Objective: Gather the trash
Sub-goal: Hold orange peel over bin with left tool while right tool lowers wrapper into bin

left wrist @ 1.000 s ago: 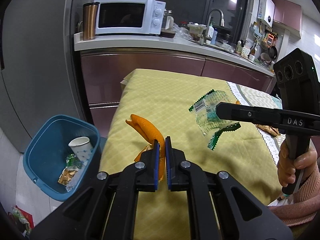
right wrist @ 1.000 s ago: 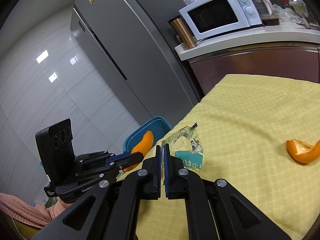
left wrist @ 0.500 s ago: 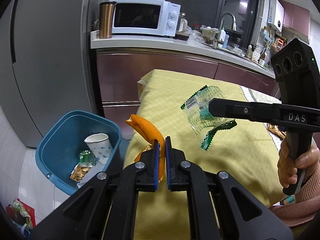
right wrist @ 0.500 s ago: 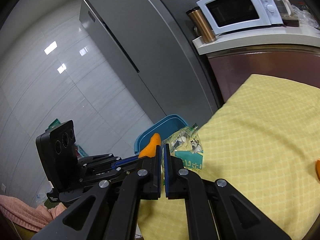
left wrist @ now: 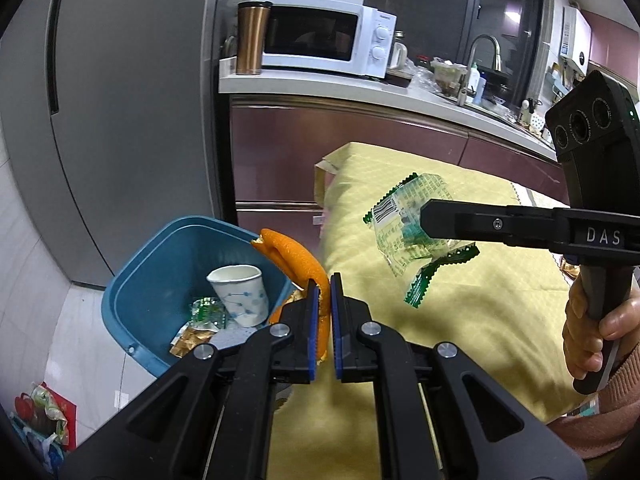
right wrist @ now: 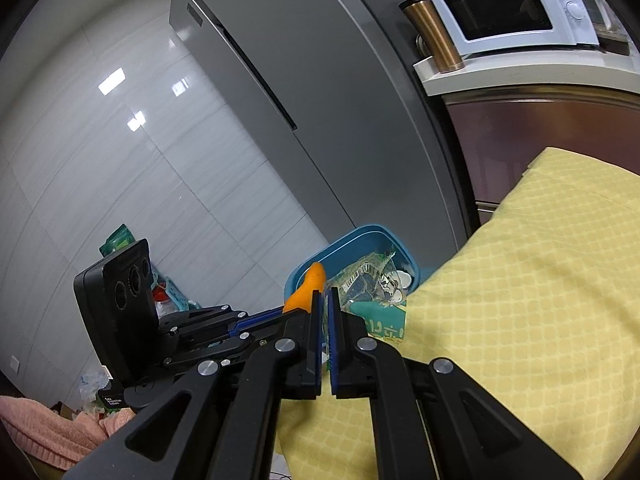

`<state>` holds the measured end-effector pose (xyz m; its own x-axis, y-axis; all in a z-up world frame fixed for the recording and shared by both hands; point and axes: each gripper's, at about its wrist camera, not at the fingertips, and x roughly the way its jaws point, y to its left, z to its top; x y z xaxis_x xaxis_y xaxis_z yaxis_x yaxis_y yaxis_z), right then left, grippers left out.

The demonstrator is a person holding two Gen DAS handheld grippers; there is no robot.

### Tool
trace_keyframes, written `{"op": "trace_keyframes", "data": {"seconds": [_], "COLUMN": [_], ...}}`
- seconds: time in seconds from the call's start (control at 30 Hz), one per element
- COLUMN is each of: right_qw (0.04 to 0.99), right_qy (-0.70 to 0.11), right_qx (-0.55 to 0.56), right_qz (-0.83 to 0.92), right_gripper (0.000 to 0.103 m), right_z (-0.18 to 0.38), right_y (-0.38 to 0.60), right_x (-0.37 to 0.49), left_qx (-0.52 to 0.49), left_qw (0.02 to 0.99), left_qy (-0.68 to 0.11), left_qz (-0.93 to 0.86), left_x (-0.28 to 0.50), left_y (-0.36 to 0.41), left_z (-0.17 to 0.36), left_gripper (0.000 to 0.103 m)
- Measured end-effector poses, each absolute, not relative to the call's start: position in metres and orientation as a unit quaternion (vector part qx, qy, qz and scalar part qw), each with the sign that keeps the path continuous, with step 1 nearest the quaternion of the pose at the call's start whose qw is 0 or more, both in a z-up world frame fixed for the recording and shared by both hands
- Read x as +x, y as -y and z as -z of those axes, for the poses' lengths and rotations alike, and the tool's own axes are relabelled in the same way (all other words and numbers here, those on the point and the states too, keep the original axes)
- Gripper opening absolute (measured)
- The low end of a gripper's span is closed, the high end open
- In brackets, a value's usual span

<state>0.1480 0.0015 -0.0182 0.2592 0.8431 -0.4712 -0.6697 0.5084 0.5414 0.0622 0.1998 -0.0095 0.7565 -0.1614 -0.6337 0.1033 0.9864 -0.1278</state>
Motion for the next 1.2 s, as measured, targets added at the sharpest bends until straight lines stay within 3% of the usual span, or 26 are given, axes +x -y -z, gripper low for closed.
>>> {"op": "trace_keyframes", "data": {"seconds": [1.2], "right_qw": [0.756], "right_qy": [-0.406], "right_qx": [0.089], "right_qz": [-0.506], "right_gripper": [0.002], "right_z": [0.028], "right_y": [-0.077], "right_x": [0.165], "left_qx": [-0.070], "left_qw": [0.932], "left_qy": [-0.357], "left_qz": [0.006], "left_x": [0.083], "left_y": [-0.258], "left_z": [0.031], "left_gripper": [0.006]}}
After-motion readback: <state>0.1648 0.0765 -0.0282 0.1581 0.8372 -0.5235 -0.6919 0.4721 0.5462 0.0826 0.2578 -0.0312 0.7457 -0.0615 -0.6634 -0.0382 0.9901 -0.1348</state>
